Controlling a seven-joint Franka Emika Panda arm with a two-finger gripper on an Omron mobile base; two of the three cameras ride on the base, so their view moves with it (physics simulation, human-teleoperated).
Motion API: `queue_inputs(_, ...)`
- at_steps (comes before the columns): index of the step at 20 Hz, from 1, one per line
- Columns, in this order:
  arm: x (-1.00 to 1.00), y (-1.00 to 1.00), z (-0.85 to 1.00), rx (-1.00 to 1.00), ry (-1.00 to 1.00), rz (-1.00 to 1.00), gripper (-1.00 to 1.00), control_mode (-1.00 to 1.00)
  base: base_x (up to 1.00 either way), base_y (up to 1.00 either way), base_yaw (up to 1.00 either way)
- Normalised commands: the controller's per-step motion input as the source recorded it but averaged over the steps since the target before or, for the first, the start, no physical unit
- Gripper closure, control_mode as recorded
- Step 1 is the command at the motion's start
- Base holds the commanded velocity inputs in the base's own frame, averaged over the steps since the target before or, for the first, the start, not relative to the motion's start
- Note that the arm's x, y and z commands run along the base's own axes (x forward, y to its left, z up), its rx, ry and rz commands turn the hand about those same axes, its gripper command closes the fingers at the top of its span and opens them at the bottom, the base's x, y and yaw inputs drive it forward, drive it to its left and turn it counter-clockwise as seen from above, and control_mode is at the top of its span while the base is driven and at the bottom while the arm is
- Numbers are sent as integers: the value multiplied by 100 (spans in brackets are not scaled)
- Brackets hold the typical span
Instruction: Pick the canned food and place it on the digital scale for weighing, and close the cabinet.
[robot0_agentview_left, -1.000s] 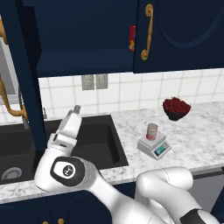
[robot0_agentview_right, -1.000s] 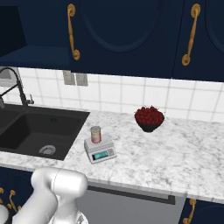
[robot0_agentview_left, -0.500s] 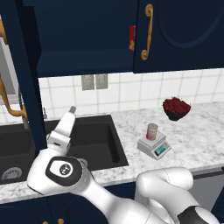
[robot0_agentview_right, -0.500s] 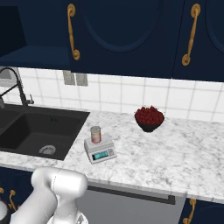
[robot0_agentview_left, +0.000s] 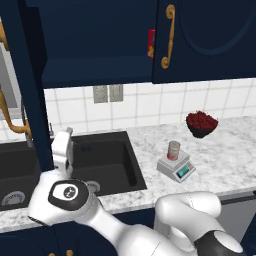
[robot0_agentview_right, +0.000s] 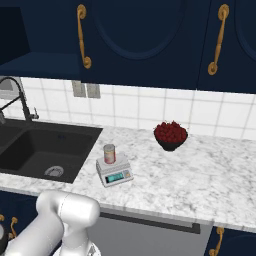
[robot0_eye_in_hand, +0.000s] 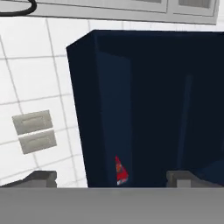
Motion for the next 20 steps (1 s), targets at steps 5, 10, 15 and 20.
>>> queue_inputs(5,8,32,-21,-17,16,-1,-100,-100,0,0,0)
queue_inputs(10,4,35,-15,-15,13,-2,-100,-100,0,0,0)
queue_inputs(15,0,29,-2,-10,9,-2,-100,-100,0,0,0)
queue_inputs(20,0,20,0,-6,7,-2,-100,-100,0,0,0)
